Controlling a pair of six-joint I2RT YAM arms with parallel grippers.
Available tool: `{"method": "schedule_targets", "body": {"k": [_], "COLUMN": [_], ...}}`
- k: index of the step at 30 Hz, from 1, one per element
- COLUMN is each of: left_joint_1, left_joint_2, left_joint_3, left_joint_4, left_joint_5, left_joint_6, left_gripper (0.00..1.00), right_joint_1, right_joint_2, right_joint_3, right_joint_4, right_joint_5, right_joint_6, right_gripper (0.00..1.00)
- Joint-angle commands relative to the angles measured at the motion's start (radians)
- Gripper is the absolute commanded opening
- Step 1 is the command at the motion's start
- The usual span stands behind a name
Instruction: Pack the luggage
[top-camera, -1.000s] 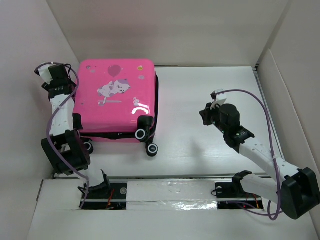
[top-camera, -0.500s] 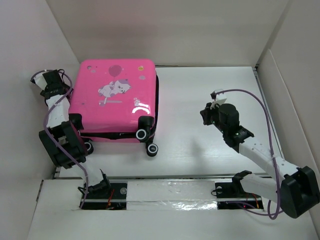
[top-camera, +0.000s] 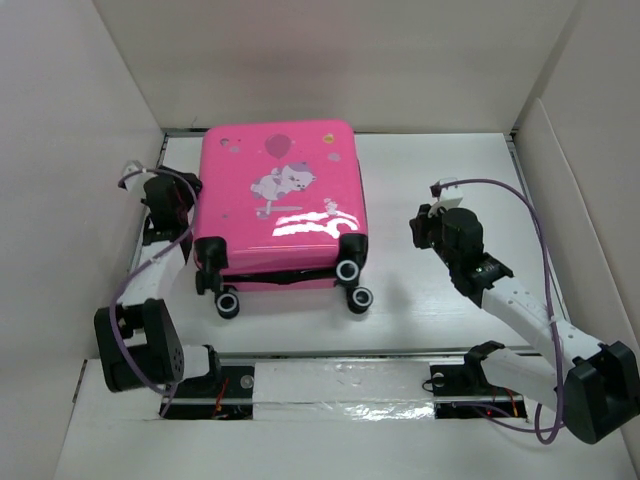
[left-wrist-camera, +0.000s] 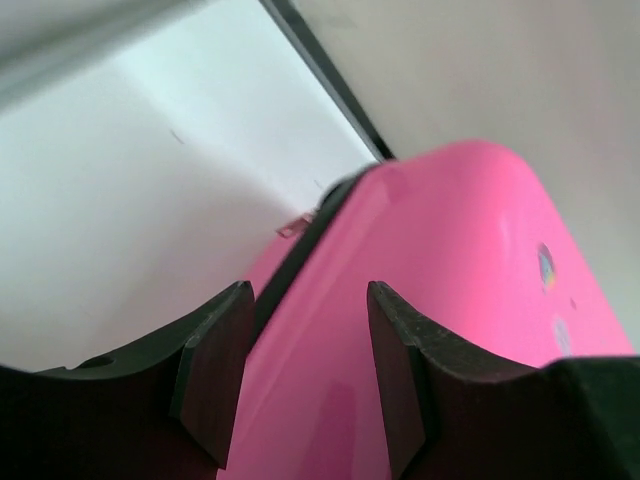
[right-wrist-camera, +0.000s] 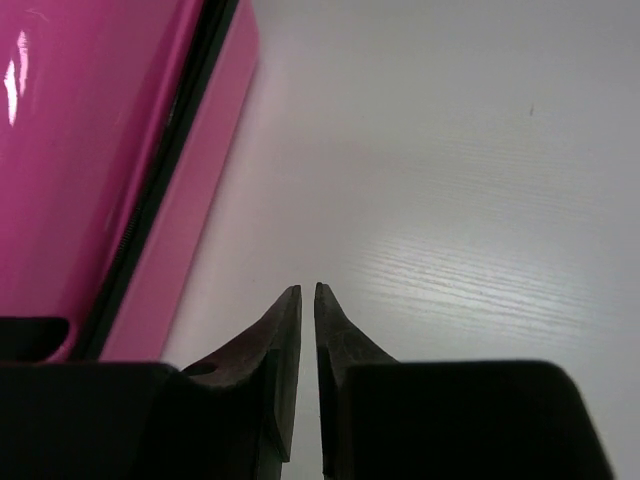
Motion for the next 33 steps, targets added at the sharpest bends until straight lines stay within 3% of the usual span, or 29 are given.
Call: {"method": "schedule_targets", "body": {"k": [1,7,14,18,22,26,28,33], "left_joint_1": [-0.131,-0.254,-0.337,-0.374,-0.394,-0.519,-0.661,-0.888], "left_joint_2": [-0.062,-0.285,-0.432,-0.379,-0.340,-0.327,-0.327,-0.317], "left_joint_3": [-0.228,-0.451,-0.605,-0.633,-0.639,-0.630,-0.613,-0.588], "left_joint_4": [-0.132,-0.045,0.017,0.082,0.149,0.163,0.156,0.128], "left_joint_5": [0.251,0.242,0.219,0.212,0.273,0.207,0.088,-0.064], "left_joint_6": [-0.060,-0.095,-0.083,-0.072,-0.037,0.005,0.015,-0.007], "left_gripper": [0.46,0.46,0.45,0.44,0.40,0.38,0.37,0.36], "right_joint_1": [-0.021,-0.084,-0.192,-0.236,-0.226,-0.194,-0.159,-0.075], "right_joint_2": [-0.015,0.029,0.287,0.536,0.739,0.922,0.988,1.208], "right_joint_3": [0.042,0.048,0.223,0.360,0.589,0.767,0.844,1.296], "right_joint_4": [-0.011,-0.019,-0.069,-0.068,-0.189,-0.218,-0.209,-0.376], "right_joint_5": [0.053,0.100,0.082,0.036,-0.024,-0.235,-0.307,-0.430], "right_joint_6": [-0.006,0.011,0.040,0.072,0.060,0.026,0.023,-0.038], "right_gripper": [0.21,0.42,0.43,0.44,0.45,0.47,0.47,0.47]}}
